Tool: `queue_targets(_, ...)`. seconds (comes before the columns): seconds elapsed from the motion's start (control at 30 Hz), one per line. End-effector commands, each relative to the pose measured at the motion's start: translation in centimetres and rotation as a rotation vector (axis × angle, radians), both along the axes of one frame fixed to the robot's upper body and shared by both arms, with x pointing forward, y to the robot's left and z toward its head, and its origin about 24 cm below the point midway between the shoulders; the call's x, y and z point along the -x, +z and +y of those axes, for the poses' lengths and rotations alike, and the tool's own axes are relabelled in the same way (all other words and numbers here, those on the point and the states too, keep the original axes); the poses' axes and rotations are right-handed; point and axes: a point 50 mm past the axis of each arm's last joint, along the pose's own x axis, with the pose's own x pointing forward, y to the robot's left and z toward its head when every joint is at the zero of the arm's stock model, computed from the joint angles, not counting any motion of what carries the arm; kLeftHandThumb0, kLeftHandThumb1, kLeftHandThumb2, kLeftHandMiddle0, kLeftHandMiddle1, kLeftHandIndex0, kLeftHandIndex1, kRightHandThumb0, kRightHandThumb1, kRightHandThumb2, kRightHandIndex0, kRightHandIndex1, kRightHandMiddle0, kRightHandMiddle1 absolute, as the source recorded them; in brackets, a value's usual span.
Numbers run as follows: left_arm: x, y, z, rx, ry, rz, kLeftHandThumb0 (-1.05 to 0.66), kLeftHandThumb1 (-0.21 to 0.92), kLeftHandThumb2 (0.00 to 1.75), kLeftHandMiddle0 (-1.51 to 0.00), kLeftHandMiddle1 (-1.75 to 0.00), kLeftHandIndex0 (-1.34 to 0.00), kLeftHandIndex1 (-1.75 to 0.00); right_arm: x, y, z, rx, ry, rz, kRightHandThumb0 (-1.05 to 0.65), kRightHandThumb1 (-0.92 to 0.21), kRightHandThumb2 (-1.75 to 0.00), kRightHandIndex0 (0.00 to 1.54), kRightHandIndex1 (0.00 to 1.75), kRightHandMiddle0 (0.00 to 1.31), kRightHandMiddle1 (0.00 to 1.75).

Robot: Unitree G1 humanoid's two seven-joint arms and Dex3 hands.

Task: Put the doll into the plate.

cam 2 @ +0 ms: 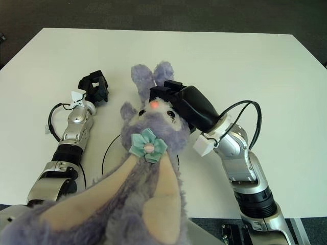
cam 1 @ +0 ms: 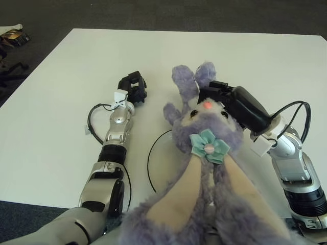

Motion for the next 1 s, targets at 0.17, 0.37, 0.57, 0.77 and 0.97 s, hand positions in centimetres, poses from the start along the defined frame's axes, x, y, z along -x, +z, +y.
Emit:
queue_targets(0.17, 0.60, -1.79, 0.45, -0.007, 0.025, 0.089, -0.53, 0.71, 0.96, -1.35, -1.75, -1.11, -1.75, 0.59, 0.13, 0.07, 0.027, 0.036, 0.043, 0.54, -0.14, -1.53, 0.75, 1.75, 0.98, 1.75)
queue_targets(0.37, 0.62, -1.77, 0.44, -0.015, 0.023, 0.085, -0.53, 0.71, 0.96, -1.35, -1.75, -1.13, -1.75, 0.69, 0.21, 0.09, 0.047, 0.041, 0.044, 0.54, -0.14, -1.53, 0.75, 1.75, 1.00, 1.75)
queue_targets(0.57, 0.65, -1.75, 0.45, -0.020, 0.017, 0.080, -0.54, 0.71, 0.96, -1.35, -1.75, -1.13, -1.75, 0.67, 0.28, 0.02, 0.060, 0.035, 0.037, 0.54, -0.14, -1.53, 0.76, 1.75, 1.01, 1.75)
queue_targets(0.77, 0.71, -1.75, 0.44, -0.013, 0.015, 0.081, -0.53, 0.71, 0.96, -1.35, -1.75, -1.12, -1.75, 0.68, 0.23, -0.05, 0.063, 0.021, 0.030, 0.54, -0.13, -1.54, 0.76, 1.75, 1.03, 1.75)
queue_targets(0.97, 0.71, -1.80, 0.45, -0.014, 0.017, 0.082, -0.53, 0.71, 0.96, -1.36, -1.75, -1.13, -1.75, 0.65, 0.16, -0.10, 0.054, 0.006, 0.035, 0.54, -0.13, -1.54, 0.76, 1.75, 1.01, 1.75)
